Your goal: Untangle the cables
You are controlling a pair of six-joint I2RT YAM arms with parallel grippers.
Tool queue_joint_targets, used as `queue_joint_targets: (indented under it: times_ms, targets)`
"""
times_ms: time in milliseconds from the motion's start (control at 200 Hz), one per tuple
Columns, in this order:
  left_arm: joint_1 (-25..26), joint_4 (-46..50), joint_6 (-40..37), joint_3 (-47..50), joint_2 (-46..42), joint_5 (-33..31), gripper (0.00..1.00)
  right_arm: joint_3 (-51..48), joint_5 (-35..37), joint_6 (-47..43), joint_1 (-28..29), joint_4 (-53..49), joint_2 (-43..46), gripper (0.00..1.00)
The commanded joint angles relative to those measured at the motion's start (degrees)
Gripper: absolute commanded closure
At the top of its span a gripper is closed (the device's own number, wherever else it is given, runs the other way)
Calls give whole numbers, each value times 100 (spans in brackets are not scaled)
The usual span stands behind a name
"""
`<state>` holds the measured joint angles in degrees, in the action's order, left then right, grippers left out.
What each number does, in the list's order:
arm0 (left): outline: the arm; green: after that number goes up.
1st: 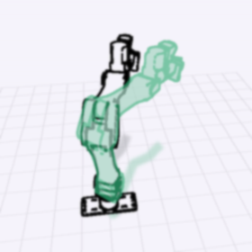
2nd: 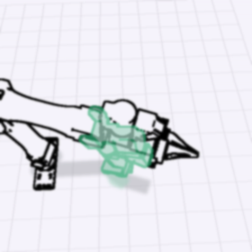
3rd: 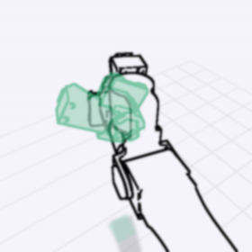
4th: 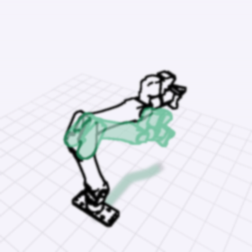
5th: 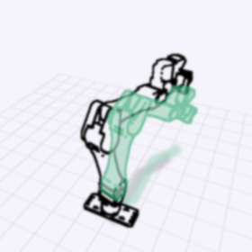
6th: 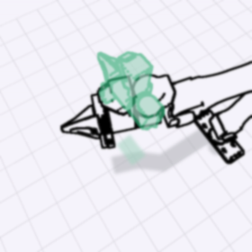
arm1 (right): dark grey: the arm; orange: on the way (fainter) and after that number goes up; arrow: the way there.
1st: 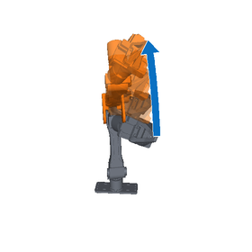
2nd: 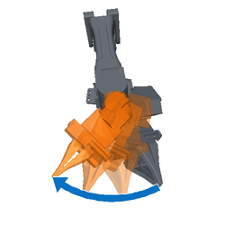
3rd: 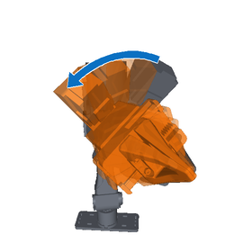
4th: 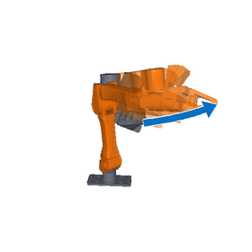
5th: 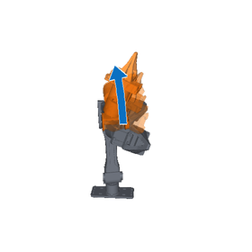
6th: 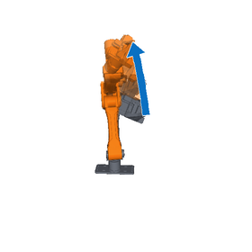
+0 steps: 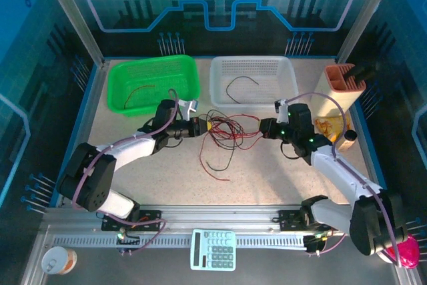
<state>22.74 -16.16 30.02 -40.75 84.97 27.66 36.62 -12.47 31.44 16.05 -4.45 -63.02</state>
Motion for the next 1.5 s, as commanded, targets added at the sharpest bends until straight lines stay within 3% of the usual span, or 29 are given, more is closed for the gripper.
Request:
queue_joint_targets:
  times_ms: [0,460,640,715,805,975,1080,1321,1496]
  targets:
    - [-105,173,-2,96,66,-545,100,-188,622,272,-124,-160,223,100]
    - [-178,1214,181,-26,138,-1820,100,-306,1386,749,-115,-824,219,100]
    - [-174,1411,211,-97,193,-1879,100,-307,1253,641,12,-744,130,100]
    - [-174,1413,206,-115,213,-1803,100,-300,1191,582,12,-698,183,82]
    - [-174,1470,166,-160,239,-1720,100,-220,1158,508,12,-790,198,53]
    - [-174,1548,95,-196,214,-1591,100,-129,1321,420,3,-1008,365,47]
    - [-174,1572,59,-188,125,-1542,84,-110,1371,407,3,-1080,433,47]
    - [-174,1925,-118,-341,-431,-1744,28,-31,1093,342,155,-1158,219,36]
    - [-174,2406,-398,-626,-924,-1935,10,-140,962,161,601,-1252,333,31]
